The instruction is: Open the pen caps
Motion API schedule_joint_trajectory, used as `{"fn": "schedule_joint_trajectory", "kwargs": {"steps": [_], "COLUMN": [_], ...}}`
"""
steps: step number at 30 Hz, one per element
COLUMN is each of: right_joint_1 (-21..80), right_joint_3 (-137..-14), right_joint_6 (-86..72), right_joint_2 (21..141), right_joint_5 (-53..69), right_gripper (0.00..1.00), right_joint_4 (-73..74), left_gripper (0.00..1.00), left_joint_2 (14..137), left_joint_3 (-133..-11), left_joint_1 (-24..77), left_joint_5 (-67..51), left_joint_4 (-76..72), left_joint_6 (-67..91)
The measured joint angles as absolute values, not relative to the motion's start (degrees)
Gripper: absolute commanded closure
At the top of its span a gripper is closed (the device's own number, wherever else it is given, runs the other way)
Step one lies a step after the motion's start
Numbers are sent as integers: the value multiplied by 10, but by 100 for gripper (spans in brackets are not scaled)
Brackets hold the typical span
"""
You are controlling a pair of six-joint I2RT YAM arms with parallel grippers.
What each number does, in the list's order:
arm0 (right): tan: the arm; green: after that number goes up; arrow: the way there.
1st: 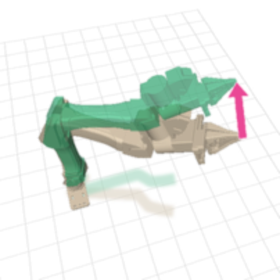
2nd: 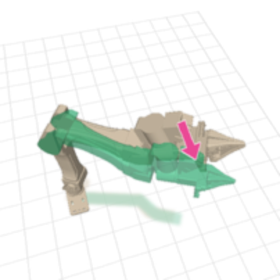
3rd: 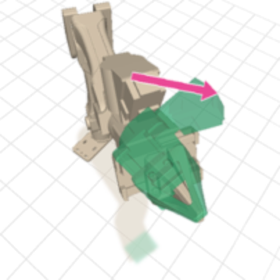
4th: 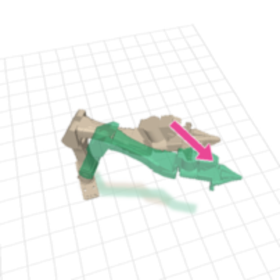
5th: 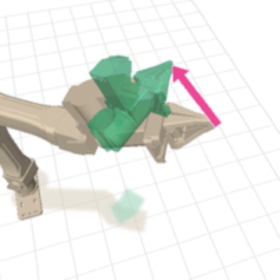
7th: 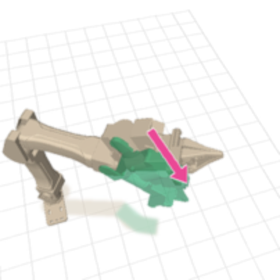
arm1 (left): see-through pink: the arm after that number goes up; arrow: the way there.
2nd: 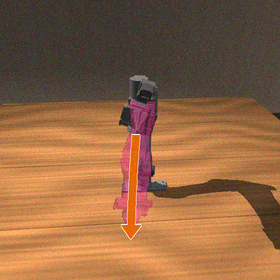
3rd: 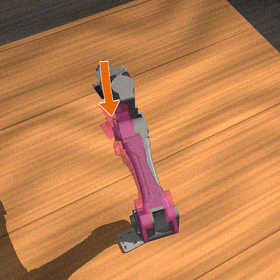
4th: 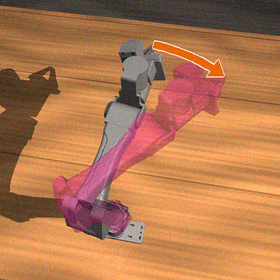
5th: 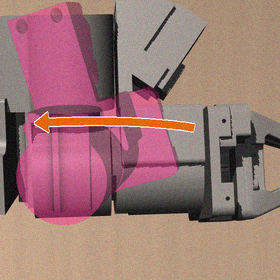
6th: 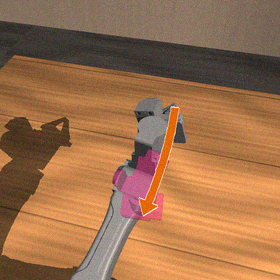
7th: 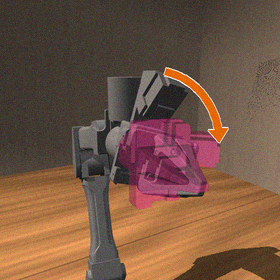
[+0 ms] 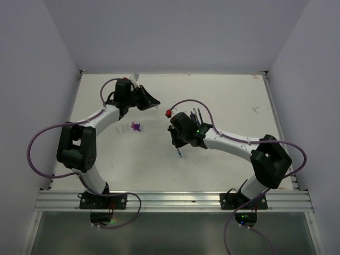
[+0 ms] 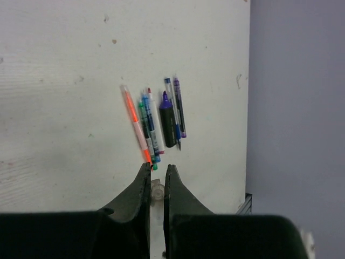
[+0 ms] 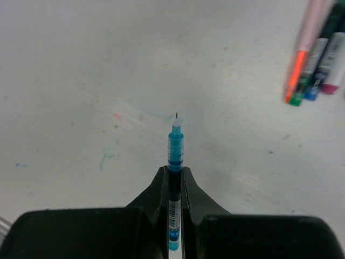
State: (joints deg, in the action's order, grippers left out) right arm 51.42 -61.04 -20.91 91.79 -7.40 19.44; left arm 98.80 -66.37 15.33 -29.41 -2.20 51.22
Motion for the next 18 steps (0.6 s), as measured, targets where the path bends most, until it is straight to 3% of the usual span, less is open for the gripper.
{"fn": "schedule_joint_trajectory", "kwargs": {"steps": [8, 18], "right_joint_1": [278, 195], "right_joint_3": [-677, -791], "right_joint_6": [-153, -92], "right_joint_2": [938, 1068], "right_joint_5": [-37, -35], "right_gripper": [100, 100], "right_joint_4": [225, 235], "left_gripper": [100, 100], "left_joint_2": [968, 967], "left_joint_3": [-631, -610], "left_joint_1": [156, 175], "left_joint_5": [-237, -139], "left_joint_4": [67, 150], "left_joint_6": [407, 323]}}
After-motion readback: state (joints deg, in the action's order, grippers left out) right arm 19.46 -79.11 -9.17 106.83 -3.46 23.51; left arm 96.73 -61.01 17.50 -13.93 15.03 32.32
